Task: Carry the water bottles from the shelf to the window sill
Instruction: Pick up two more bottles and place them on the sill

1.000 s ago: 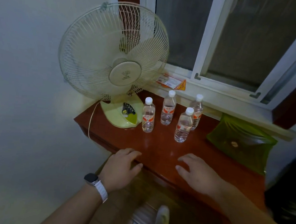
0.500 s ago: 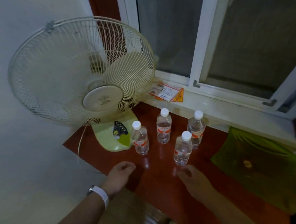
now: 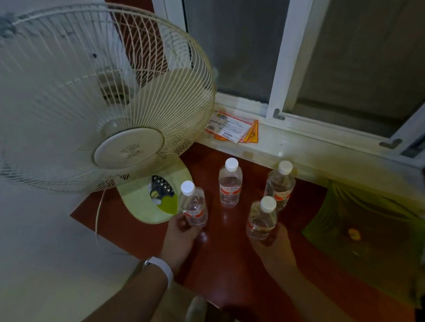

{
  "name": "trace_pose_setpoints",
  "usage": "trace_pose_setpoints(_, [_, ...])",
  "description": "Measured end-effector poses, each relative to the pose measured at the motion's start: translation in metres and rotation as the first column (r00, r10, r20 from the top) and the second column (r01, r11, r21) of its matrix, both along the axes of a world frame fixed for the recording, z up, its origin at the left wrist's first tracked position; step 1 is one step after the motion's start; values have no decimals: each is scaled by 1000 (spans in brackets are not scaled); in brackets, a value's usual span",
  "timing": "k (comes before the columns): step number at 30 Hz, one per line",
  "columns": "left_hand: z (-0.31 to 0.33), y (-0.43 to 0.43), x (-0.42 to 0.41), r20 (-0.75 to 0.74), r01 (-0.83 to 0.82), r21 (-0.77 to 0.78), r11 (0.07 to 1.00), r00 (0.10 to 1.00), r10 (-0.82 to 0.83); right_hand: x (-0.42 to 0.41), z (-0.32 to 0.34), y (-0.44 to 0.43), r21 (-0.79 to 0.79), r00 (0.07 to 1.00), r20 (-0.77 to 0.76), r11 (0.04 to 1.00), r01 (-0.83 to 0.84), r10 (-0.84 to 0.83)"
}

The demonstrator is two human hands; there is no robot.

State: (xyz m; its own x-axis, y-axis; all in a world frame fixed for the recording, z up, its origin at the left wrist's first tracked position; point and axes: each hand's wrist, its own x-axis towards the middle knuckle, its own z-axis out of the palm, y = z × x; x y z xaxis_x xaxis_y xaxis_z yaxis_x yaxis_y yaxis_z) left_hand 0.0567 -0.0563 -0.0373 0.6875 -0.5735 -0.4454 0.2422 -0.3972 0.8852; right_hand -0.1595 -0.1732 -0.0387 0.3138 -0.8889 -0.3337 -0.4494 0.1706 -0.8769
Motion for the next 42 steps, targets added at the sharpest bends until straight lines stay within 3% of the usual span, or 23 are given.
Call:
trace_pose_setpoints(6, [-4,-16,18,177,132,-20,991,976,-127,8,-4,-6,-17,997,74,999,32,-31])
trace_pose_setpoints(13, [-9,-29,34,271,226,22,974,936,-224,13,-12,-17,-70,995,96,997,32,-25])
trace_pose_setpoints(17, [-7,-32,45,258,273,33,961,927,-272,17,-15,-24,-20,989,147,1000,-8,11])
trace_pose_setpoints(26, [4,-40,63,246,324,4,946,916,-315,26,-6,-20,33,986,147,997,73,-77])
trace_pose_setpoints(31, [11,-38,63,348,373,-11,928,871,-346,28,14,-12,49,977,168,991,123,-129])
trace_pose_setpoints(36, [12,-36,63,287,418,-79,905,879,-381,31,49,1,44,942,258,977,209,-213])
trace_pose_setpoints(42, [25,-50,56,183,538,-183,822,841,-510,27,75,16,21,904,255,937,349,-343])
